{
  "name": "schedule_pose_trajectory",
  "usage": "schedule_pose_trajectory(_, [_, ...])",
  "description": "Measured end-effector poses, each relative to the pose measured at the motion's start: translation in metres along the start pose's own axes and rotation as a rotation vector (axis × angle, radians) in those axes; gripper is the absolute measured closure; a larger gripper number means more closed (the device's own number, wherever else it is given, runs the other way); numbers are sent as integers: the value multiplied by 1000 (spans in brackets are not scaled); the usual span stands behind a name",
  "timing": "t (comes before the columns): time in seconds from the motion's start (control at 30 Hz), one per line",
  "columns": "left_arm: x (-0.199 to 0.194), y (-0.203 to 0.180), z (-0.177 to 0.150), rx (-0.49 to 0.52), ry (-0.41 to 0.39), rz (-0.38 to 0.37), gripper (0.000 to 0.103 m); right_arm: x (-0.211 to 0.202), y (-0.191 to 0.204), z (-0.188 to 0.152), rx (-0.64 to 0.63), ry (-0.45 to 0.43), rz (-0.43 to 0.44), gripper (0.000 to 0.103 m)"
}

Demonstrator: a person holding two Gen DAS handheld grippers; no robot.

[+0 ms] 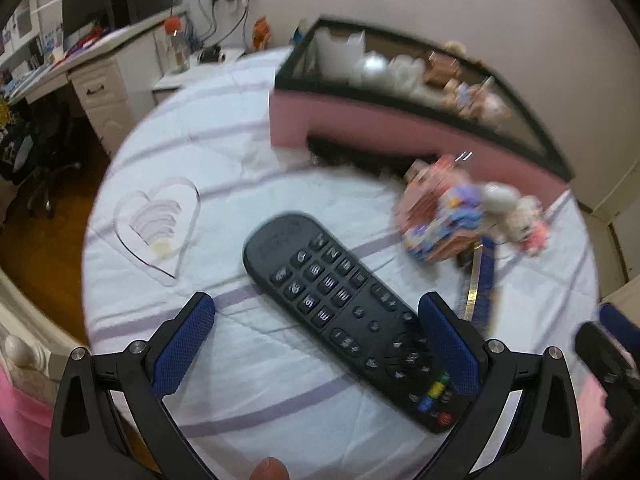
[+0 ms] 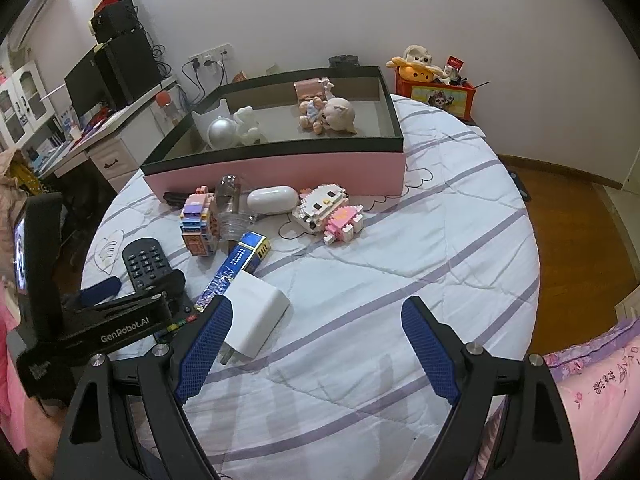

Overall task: Organize rigid objects
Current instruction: 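Withdraw both tools and move toward the remote and white charger, then grasp the white charger with the right gripper while the left gripper grasps the black remote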

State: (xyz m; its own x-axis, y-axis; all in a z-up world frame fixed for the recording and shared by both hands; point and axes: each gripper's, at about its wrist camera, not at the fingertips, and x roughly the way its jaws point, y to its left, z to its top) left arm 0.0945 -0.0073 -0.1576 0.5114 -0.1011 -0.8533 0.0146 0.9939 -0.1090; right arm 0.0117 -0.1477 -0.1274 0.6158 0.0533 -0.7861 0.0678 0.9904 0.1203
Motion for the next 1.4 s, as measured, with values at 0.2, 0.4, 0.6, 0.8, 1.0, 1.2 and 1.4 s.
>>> schedule_pose_trajectory(0.2, [1,8,-3,26,-59,39,0,7,2,-1,-6,16,18,15])
schedule_pose_trajectory(0.4, [1,38,3,-7,-51,78,0,13,5,1,-9,25,27,15])
schedule_pose_trajectory(0.6, [-11,25,-18,-64,-61,84,0,18,10,0,-20,35,33,15])
schedule_pose_trajectory(0.8, [-12,19,-32,-44,-139,95,0,21,14,-4,-42,42,42,15])
schedule_pose_trajectory(1.0, [-5,42,-5,70,-135,66,26,25,24,-9,-95,56,75,15])
schedule_pose_trajectory(1.2, [-13,55,-4,54,-108,52,18,36,32,-15,-132,83,76,15])
schedule_pose_trajectory(1.4, [-30,51,-40,-93,-106,41,0,45,40,-17,-170,75,48,15])
